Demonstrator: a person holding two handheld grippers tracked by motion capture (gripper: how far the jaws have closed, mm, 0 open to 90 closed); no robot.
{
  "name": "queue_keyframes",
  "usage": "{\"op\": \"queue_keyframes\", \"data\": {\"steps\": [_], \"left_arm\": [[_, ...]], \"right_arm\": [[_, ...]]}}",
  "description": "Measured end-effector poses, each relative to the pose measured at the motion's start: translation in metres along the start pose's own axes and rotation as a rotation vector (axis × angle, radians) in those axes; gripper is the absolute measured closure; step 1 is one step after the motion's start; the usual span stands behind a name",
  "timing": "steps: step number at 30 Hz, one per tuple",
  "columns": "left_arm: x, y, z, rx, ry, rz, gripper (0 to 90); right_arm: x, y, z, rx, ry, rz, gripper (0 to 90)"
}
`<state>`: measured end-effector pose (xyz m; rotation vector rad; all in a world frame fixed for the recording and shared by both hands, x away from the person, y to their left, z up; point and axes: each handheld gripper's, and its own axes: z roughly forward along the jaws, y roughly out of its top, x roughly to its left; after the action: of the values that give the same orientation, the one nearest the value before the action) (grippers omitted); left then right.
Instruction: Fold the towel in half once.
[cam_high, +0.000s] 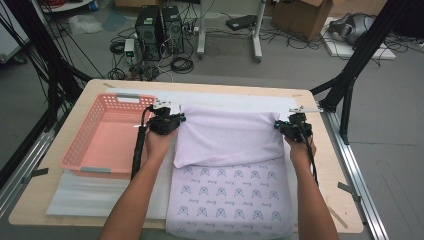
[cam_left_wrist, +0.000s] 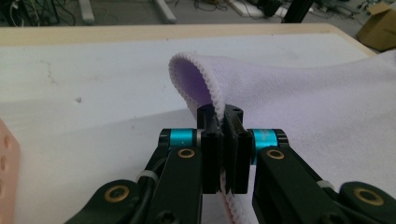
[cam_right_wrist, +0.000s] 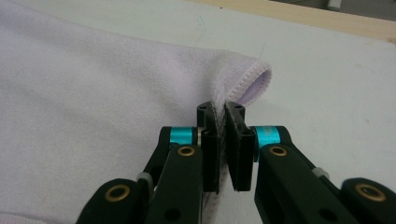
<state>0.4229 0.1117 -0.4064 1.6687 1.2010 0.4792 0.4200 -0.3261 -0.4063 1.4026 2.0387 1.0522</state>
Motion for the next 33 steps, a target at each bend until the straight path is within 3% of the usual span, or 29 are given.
{"op": "queue_keyframes", "data": {"steps": [4,7,9,11,16,22,25,27,30,33], "left_arm": [[0.001,-0.001,0.003,0.014,-0.003,-0.006,84.9],[0.0,0.0,0.002,0.011,-0.035,-0.015,67.5],[-0.001,0.001,-0.001,0.02,-0.065,-0.005,61.6],[-0.004,0.001,-0.005,0.035,-0.082,0.019,58.6],[-0.007,-0.002,-0.014,0.037,-0.117,0.016,50.6],[-0.018,-0.015,-0.023,0.012,-0.169,0.055,49.5],[-0.021,-0.022,-0.029,0.008,-0.197,0.055,48.9],[-0.024,-0.026,-0.034,0.03,-0.206,0.077,48.0],[-0.03,-0.033,-0.043,0.017,-0.223,0.097,45.8],[-0.035,-0.044,-0.049,0.037,-0.237,0.129,45.8]], "right_arm": [[-0.001,0.002,0.002,-0.014,0.0,0.014,84.4],[-0.001,0.001,0.005,-0.016,-0.007,0.032,71.8],[-0.001,0.001,0.003,-0.012,-0.003,0.045,67.6],[-0.002,0.002,-0.003,-0.021,0.004,0.053,66.4],[-0.002,0.003,-0.02,-0.046,0.046,0.066,64.1],[0.0,-0.005,-0.036,-0.04,0.072,0.044,62.0],[0.002,-0.012,-0.042,0.001,0.092,0.038,59.0],[0.005,-0.017,-0.046,0.0,0.106,0.015,58.9],[0.009,-0.026,-0.05,0.02,0.126,-0.007,58.8],[0.014,-0.036,-0.047,0.047,0.149,-0.02,58.1]]}}
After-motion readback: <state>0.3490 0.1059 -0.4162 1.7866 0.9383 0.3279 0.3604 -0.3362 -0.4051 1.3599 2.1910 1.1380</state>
